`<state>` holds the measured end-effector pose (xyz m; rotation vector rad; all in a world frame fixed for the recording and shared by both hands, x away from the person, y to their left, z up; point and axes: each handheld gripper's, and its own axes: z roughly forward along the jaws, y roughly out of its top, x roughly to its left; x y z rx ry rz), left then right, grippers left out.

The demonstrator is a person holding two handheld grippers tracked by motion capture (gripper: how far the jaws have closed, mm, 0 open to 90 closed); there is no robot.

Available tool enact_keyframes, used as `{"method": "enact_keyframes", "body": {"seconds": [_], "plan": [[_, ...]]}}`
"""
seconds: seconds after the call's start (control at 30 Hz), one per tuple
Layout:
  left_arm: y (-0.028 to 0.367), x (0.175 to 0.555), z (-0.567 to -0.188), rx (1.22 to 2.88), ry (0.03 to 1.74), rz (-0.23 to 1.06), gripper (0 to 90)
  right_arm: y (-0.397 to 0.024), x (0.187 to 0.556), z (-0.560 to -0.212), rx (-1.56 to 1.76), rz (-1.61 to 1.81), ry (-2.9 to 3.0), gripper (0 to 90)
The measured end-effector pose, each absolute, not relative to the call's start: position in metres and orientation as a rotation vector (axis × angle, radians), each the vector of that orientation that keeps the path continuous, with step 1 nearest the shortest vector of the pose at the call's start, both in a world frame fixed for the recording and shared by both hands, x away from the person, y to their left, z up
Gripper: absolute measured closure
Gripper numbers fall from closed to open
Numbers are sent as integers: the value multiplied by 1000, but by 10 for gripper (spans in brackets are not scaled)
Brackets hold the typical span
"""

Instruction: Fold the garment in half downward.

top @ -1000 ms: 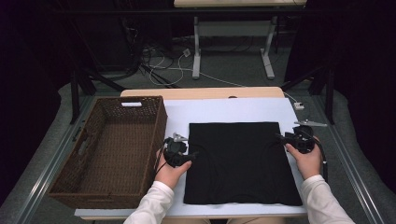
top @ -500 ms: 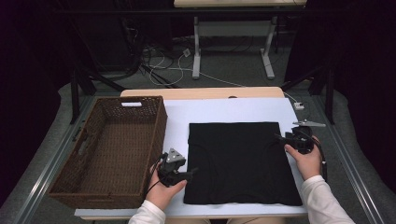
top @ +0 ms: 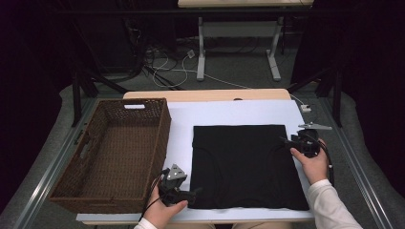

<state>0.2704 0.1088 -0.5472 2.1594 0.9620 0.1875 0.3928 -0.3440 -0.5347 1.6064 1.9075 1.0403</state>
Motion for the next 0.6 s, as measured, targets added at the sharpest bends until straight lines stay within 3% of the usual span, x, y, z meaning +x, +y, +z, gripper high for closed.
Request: {"method": "enact_keyframes", "body": {"seconds": [0.6], "plan": [[101,231,-557,2271,871,213,285,-340,393,-535,1593,1036,1916,442]]}}
